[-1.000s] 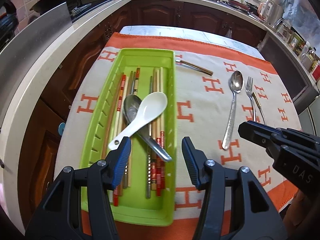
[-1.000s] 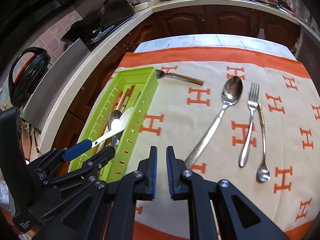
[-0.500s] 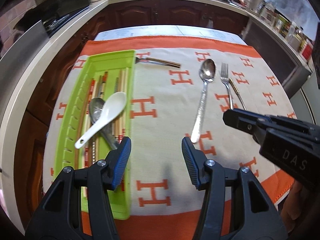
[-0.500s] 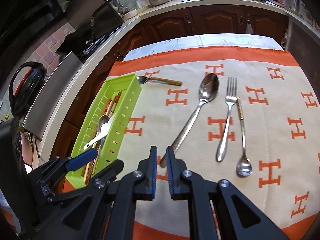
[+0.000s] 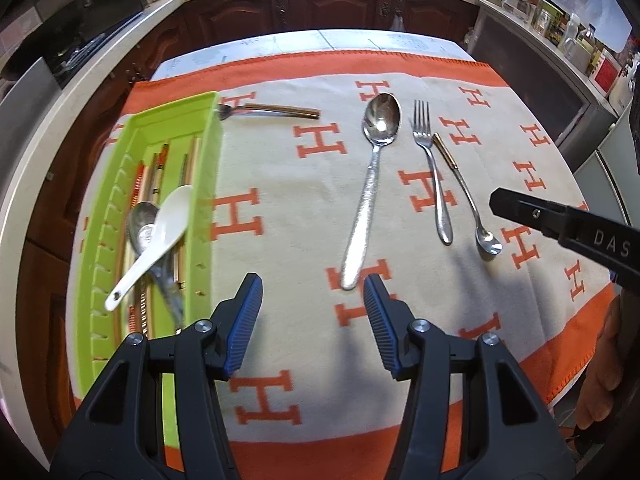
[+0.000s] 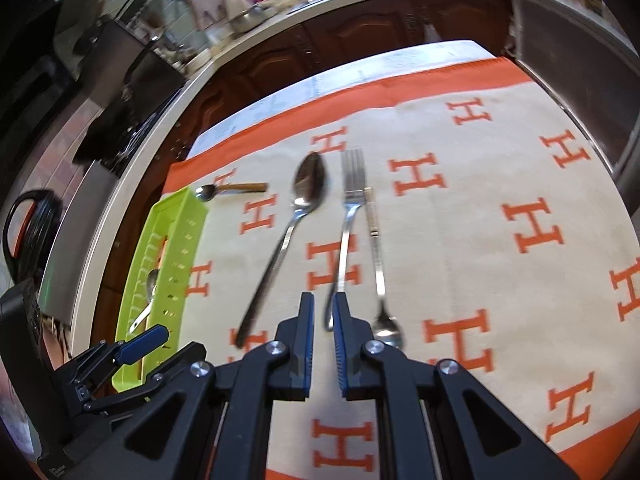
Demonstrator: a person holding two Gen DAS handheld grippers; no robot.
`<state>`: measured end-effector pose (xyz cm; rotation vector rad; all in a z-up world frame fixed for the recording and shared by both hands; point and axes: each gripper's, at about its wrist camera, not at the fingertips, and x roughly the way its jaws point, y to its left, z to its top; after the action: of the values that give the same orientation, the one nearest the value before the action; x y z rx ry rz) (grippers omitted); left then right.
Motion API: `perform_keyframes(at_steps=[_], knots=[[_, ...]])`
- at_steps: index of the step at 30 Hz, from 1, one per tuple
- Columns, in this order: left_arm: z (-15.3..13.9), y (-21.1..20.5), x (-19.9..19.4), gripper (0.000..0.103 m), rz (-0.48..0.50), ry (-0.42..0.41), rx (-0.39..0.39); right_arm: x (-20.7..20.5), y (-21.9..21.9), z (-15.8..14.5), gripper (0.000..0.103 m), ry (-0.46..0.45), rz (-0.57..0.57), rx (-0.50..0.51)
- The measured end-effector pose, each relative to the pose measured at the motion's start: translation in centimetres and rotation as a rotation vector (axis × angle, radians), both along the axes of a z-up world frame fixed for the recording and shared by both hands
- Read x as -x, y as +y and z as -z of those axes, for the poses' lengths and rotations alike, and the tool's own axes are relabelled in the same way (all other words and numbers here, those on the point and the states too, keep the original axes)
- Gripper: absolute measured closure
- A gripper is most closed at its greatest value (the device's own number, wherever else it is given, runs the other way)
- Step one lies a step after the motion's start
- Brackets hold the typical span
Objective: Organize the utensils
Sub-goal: 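Move the left tool to the large ornate-handled spoon and close on its handle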
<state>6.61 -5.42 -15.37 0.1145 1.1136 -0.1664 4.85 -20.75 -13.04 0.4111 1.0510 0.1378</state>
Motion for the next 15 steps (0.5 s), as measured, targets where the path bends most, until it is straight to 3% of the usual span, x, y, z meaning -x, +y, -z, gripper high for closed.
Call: perform_keyframes(at_steps=[5,10,15], knots=[[0.8,-0.9,-2.0,0.054,0.025,0.032,0.034,-0.4,-1.6,0.9,0.093,0.017,0.028,-0.027],[1.8,-0.6,-6.3,0.054,0.019,0.111,0.147,-0.8,-2.1,1.8,0.093,0.034,0.028,-0.045],[2.7,-1.4,-10.0,0.065,0.053,0.191,0.222,-1.2,-2.3,2.2,0.093,0.036,0.025,-0.059]])
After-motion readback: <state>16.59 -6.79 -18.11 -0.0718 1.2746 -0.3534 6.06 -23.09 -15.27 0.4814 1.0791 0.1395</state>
